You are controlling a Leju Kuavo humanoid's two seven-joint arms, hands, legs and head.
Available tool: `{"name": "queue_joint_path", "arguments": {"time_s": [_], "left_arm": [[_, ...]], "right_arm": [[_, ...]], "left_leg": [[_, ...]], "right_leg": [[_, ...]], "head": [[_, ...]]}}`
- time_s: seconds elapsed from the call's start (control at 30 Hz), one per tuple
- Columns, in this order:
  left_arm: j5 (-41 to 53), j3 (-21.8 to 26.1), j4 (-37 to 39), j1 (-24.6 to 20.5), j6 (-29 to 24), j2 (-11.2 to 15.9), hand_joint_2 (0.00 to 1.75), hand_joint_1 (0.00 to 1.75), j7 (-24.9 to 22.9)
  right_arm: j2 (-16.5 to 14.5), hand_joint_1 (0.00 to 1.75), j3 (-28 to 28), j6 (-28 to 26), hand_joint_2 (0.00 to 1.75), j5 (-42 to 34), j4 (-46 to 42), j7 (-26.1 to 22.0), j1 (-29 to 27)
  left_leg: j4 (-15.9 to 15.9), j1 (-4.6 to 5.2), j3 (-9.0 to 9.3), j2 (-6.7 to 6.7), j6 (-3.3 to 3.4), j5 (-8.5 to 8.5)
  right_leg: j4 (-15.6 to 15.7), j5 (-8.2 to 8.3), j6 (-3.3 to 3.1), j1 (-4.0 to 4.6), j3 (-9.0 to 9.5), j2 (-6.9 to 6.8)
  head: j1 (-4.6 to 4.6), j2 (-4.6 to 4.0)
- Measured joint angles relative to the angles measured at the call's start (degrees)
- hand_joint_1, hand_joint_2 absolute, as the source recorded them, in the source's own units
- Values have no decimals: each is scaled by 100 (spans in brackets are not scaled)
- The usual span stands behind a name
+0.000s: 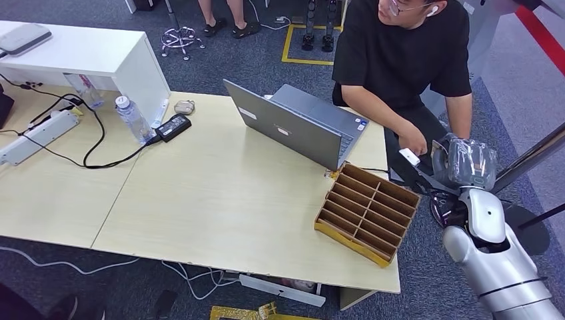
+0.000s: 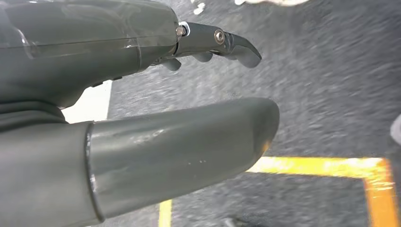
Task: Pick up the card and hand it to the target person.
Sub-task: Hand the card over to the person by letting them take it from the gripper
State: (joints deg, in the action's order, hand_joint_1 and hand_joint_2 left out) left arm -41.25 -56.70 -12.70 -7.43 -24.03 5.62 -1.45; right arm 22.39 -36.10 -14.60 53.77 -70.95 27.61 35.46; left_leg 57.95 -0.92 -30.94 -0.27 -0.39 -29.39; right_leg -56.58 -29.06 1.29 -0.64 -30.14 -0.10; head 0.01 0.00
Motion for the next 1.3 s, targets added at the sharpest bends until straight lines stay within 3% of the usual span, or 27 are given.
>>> {"name": "queue_joint_path", "arguments": {"time_s": [0.47, 1.3], "left_arm": [[47, -106, 0, -159, 138, 113, 0, 0, -275], [118, -149, 0, -174, -13, 52, 0, 0, -436]], "right_arm": [[-287, 158, -225, -127, 175, -239, 1279, -253, 471], [-429, 158, -376, -237, 175, -397, 1939, -361, 530]], "left_leg": [[0, 0, -1, -4, 3, 4], [2, 0, 1, -3, 3, 5]], "right_leg": [[-3, 0, 0, 0, 0, -3], [-3, 0, 0, 0, 0, -2]], "head": [[-1, 0], [-1, 0]]}}
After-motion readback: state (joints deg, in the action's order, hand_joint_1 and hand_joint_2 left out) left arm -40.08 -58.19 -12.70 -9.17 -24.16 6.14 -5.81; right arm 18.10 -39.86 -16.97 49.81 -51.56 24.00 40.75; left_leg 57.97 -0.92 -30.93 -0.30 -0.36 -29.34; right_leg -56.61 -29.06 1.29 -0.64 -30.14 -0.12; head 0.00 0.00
